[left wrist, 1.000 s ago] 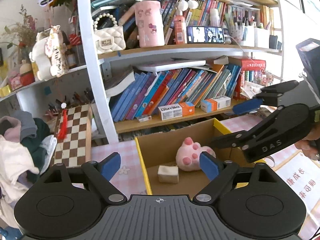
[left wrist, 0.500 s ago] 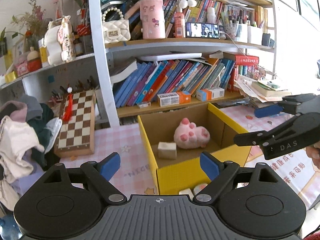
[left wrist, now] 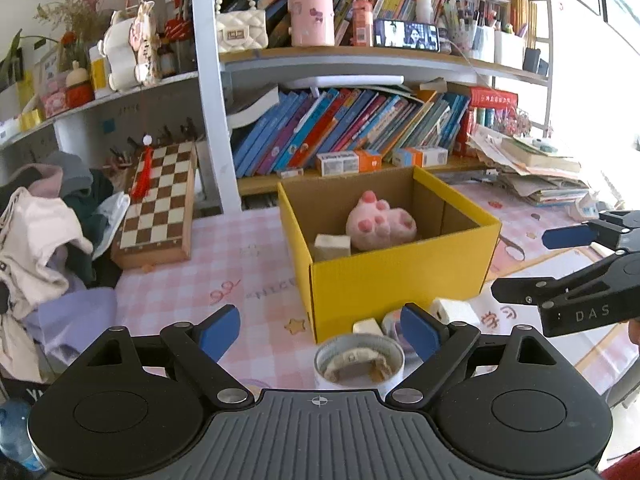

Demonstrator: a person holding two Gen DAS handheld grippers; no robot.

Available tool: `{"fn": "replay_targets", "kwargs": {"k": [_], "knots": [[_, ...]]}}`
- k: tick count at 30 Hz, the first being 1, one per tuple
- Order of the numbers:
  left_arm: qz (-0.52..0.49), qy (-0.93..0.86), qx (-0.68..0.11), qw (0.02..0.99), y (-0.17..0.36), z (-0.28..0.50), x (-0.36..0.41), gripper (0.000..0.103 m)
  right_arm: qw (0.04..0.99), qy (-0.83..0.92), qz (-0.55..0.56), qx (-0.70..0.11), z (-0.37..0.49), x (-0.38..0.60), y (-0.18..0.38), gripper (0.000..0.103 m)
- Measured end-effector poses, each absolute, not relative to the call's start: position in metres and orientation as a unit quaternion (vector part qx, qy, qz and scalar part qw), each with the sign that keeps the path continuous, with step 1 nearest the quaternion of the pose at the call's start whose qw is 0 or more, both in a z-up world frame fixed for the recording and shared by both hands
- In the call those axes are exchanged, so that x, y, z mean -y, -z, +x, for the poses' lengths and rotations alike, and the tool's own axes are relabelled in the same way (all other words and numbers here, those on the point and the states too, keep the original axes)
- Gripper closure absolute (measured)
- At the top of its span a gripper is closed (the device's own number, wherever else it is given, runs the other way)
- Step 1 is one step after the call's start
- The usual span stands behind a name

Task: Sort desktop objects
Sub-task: 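Withdraw both grippers from the box back over the desk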

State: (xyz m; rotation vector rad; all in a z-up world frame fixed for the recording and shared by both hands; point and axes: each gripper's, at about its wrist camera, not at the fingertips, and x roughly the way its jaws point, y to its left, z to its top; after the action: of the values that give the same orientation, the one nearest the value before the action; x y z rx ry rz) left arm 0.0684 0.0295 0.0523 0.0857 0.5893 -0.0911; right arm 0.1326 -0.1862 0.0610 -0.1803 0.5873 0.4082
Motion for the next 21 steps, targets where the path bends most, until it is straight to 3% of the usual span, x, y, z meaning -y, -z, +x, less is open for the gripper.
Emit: {"fn": "replay_targets", "kwargs": {"k": [21], "knots": [[0.043,0.048,-0.329,0.942,-0.018,0.045,-0.014,0.013,0.918,-0.187,-0.106,-0.333,0.093,0.171,-0.02,0.009]]}}
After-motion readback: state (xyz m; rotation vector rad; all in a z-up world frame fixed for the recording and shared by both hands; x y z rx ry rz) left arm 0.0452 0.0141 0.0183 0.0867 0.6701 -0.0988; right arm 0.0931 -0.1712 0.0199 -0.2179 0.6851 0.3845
